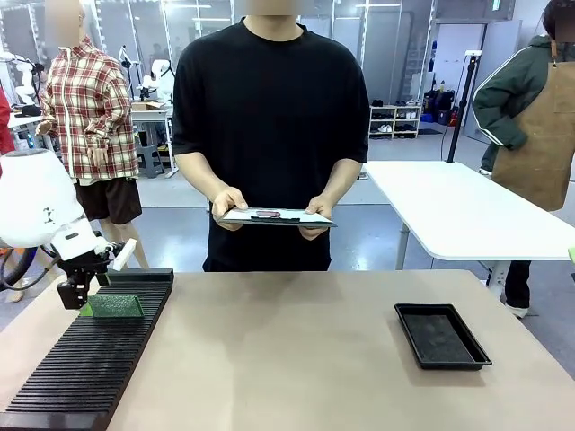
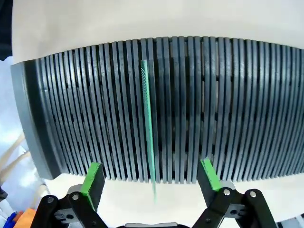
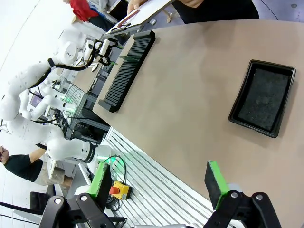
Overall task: Inspect the PCB.
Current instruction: Pick up the Blank PCB and present it to the human.
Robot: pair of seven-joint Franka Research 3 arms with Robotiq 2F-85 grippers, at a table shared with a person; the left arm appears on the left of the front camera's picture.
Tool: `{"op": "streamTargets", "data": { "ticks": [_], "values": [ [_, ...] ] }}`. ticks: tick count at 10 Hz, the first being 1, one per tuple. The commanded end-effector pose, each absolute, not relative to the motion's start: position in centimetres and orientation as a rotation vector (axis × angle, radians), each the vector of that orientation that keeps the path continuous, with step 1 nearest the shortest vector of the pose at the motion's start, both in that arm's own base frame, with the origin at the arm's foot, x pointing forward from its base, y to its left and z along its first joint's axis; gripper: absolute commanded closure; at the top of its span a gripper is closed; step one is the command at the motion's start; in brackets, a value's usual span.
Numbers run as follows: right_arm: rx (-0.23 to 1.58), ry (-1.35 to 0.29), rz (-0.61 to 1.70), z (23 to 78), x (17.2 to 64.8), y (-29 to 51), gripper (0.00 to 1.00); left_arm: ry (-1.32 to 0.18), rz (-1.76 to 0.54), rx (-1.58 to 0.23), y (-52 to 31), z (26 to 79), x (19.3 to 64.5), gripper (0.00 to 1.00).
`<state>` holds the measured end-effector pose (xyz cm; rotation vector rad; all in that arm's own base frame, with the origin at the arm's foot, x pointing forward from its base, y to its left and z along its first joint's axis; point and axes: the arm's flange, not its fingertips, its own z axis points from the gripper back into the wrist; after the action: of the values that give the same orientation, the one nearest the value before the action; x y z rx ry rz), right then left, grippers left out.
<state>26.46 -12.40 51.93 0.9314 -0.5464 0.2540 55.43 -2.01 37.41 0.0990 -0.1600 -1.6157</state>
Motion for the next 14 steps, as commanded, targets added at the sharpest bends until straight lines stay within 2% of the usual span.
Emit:
{"op": "streamTargets", "data": {
  "ticks": [1,2,3,4,5,8,9,14],
  "values": [
    [0.94,-0.565,0.271,52.0,26.5,-12.5,0.0,-0.204,-1.617,0.05,-1.8,36.3,57.5,0.0],
    [0.94,-0.565,0.271,52.0,26.5,-12.5,0.0,-0.171,-1.609,0.06,-1.9,35.8,57.9,0.12],
    [0.94,-0.565,0.271,52.0,26.5,-12.5,0.0,-0.169,-1.611,0.063,-1.9,35.5,58.0,0.48],
    [0.94,-0.565,0.271,52.0,26.5,-12.5,0.0,-0.159,-1.611,0.064,-1.8,35.3,58.1,0.71],
    [0.94,-0.565,0.271,52.0,26.5,-12.5,0.0,-0.144,-1.613,0.071,-1.8,35.3,58.1,1.0],
    [0.94,-0.565,0.271,52.0,26.5,-12.5,0.0,-0.103,-1.628,0.072,-1.9,35.6,57.7,0.97],
    [0.94,-0.565,0.271,52.0,26.5,-12.5,0.0,-0.107,-1.634,0.07,-2.1,35.8,57.5,1.0],
    [0.94,-0.565,0.271,52.0,26.5,-12.5,0.0,-0.088,-1.587,0.028,-2.1,36.1,56.9,1.0]
  ]
}}
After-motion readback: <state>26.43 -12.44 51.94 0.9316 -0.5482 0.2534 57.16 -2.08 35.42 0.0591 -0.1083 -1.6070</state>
